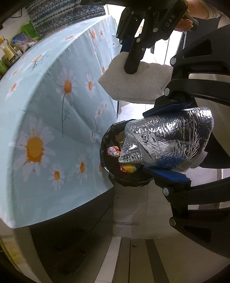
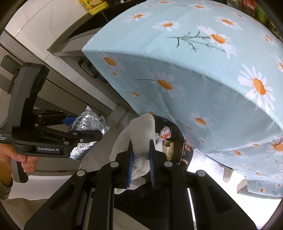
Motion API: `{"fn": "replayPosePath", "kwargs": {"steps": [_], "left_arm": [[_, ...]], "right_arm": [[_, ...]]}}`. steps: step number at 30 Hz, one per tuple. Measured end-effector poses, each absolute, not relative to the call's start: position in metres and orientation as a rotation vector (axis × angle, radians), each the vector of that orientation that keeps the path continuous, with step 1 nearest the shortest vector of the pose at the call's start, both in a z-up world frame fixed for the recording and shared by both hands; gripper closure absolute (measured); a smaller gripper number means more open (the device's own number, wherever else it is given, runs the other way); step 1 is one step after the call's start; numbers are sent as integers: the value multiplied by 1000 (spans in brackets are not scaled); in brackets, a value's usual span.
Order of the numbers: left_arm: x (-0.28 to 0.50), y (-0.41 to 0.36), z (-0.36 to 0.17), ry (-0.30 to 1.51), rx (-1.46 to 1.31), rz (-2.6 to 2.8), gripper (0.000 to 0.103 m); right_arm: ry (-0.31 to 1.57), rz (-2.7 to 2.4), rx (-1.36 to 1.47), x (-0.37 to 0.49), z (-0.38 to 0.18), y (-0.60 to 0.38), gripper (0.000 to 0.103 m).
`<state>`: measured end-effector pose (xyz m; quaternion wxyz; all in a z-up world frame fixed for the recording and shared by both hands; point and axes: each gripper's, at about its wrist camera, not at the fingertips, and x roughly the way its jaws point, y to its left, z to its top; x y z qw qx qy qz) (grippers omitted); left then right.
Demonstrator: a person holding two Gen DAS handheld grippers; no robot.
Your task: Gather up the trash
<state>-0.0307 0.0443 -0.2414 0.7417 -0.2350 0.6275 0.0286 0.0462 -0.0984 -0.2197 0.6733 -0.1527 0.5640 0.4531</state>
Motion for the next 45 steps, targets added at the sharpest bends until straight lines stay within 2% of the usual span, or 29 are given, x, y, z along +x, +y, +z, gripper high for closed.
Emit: {"fn": "replayPosePath", "kwargs": {"steps": [5, 9, 10, 12, 13, 16, 29, 40, 42, 43, 45], "left_arm": [[-28, 42, -242, 1375, -528, 66, 49], [-25, 43, -241, 1377, -523, 71, 48], [-25, 43, -241, 1378, -525, 72, 46], [-25, 44, -241, 1384, -524, 84, 34], [-25, 45, -240, 1382, -528, 89, 33], [-25, 45, -238, 1385, -528, 91, 31], [-28, 45, -229, 1373, -524, 108, 31], [-32, 36, -192, 1330, -438, 112, 31], [-31, 33, -181, 1316, -428, 105, 31], [-31, 32, -177, 1309, -417, 104, 31], [-28, 28, -169, 1295, -395, 106, 31]], "right_arm": [[1279, 1012, -331, 49, -222, -100, 80], [1281, 1003, -314, 50, -222, -103, 79], [1282, 1002, -308, 51, -222, -104, 78], [1289, 996, -291, 53, -225, -106, 76], [1294, 995, -280, 53, -225, -107, 75], [1304, 996, -252, 54, -222, -109, 68], [1282, 981, -225, 51, -205, -120, 68], [1225, 921, -196, 47, -169, -138, 67], [1210, 910, -188, 50, -161, -144, 62], [1201, 903, -179, 51, -158, -147, 54], [1189, 888, -159, 56, -149, -155, 52]]}}
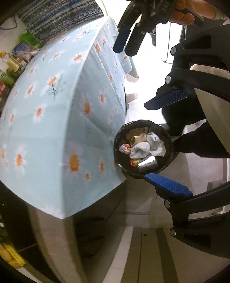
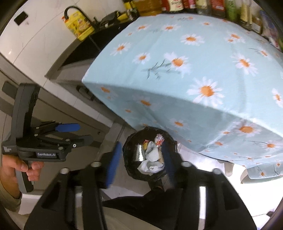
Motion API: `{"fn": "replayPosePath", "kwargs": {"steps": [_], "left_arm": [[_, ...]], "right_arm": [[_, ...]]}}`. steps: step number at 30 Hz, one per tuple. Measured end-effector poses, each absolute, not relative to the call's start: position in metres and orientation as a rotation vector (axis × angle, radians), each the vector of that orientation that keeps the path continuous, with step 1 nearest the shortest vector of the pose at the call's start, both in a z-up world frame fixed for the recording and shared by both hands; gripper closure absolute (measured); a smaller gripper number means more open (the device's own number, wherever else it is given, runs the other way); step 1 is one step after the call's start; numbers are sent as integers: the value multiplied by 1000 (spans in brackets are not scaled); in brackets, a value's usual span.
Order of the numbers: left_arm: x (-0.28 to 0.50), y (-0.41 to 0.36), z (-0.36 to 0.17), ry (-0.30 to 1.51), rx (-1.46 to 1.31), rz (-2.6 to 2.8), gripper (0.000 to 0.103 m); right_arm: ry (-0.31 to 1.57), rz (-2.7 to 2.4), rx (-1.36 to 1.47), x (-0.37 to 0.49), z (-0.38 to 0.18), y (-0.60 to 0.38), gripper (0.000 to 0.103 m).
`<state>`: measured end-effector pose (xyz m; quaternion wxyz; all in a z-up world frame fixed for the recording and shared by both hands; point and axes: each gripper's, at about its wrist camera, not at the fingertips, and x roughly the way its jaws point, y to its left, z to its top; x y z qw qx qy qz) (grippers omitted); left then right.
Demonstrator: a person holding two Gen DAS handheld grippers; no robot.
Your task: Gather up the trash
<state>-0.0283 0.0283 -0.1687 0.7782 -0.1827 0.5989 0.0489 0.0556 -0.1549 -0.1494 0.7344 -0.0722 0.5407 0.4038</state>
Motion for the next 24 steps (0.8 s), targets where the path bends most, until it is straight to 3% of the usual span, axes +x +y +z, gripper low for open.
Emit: {"fn": "replayPosePath", "kwargs": {"steps": [8, 20, 24], "left_arm": [[-20, 15, -129, 1234, -339, 128, 31], [-22, -35, -62, 1147, -291, 125, 31], [-25, -52, -44, 1104, -277, 138, 21]], "right_arm": [[1139, 852, -123, 69, -119, -185, 52], [1008, 784, -65, 72, -62, -256, 34], [968, 788, -48, 69, -45, -277, 34]]}}
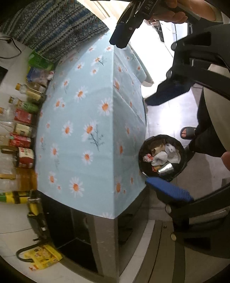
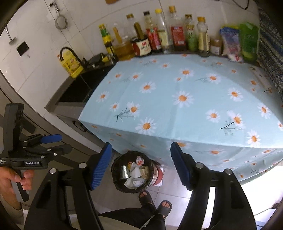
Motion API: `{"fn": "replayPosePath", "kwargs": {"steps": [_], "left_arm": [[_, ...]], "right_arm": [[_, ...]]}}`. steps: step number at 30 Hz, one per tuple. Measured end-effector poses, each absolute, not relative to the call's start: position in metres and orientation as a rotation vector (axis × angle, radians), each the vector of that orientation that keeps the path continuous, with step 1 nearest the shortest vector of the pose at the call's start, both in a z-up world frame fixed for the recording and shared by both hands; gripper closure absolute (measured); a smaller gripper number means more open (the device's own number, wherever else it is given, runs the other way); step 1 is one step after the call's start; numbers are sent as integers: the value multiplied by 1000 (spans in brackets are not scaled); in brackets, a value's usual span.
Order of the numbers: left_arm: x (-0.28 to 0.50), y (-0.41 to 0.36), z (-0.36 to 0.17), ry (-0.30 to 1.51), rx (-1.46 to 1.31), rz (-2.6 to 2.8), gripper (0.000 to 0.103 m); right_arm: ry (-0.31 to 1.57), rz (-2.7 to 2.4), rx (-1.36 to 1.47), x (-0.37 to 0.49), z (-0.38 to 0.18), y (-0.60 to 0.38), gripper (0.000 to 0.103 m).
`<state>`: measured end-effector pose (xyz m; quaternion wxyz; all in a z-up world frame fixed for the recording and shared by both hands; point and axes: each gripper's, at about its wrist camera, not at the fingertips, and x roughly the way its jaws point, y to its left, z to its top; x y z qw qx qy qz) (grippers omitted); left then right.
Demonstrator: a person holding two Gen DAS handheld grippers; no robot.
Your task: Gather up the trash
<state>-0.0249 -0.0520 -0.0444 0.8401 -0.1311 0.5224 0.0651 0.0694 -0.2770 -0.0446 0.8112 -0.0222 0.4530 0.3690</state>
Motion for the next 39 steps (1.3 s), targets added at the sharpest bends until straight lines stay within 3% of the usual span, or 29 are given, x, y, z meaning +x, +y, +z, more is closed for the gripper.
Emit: {"fn": "replayPosePath", "kwargs": {"steps": [3, 5, 8, 13, 39], "left_arm": [[-29, -65, -29, 1060, -266, 151, 20], [-33, -73, -21, 1039, -255, 157, 20], [-40, -83, -8, 1002, -227, 176, 8], [-50, -100, 12, 938, -190, 208, 7], [-68, -113, 30, 881, -206, 277, 7]], "right_arm": [[937, 792, -42, 66, -34, -290, 33], [917, 795, -31, 63, -27, -299, 16], [887, 806, -31, 56, -19, -307, 15], [841, 820, -32, 47, -6, -320, 7], [757, 866, -56, 32, 23, -326, 5]]}}
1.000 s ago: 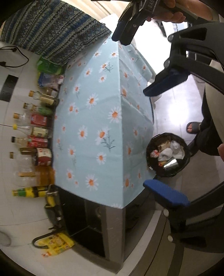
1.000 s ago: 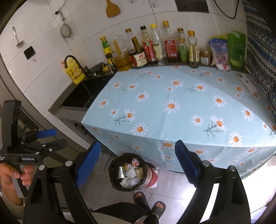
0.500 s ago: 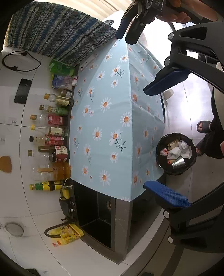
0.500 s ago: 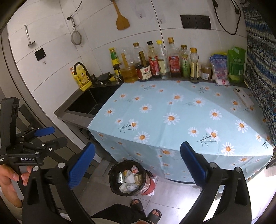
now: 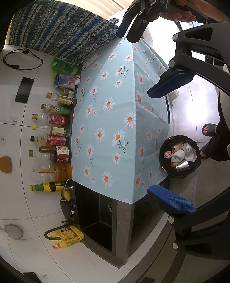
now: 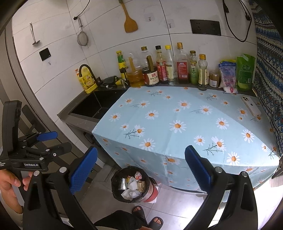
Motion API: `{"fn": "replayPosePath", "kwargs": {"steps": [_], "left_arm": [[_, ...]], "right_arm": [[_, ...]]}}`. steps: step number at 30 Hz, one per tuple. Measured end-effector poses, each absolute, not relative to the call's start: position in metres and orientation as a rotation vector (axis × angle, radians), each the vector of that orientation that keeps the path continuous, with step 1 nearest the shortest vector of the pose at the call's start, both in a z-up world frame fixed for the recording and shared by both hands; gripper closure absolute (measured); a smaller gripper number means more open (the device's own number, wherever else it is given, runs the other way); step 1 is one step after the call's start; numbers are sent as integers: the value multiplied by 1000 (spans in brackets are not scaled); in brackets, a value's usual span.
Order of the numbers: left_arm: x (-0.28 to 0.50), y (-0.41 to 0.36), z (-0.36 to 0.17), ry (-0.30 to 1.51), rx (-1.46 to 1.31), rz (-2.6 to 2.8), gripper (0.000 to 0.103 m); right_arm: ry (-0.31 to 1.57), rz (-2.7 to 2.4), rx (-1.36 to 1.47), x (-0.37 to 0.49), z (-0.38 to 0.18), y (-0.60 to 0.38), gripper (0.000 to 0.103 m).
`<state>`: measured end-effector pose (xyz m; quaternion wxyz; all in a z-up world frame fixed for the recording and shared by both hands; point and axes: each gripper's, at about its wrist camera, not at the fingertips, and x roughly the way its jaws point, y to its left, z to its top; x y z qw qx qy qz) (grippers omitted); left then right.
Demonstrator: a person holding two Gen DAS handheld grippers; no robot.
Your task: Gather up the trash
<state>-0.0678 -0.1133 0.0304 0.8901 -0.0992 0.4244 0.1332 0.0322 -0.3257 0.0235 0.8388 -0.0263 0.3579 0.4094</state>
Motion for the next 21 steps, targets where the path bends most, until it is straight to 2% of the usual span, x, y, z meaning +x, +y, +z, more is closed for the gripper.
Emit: {"fn": "replayPosePath", "kwargs": {"steps": [21], "left_arm": [[-65, -110, 27, 891, -202, 282, 7]], "right_arm": [[777, 876, -79, 41, 17, -317, 5]]}}
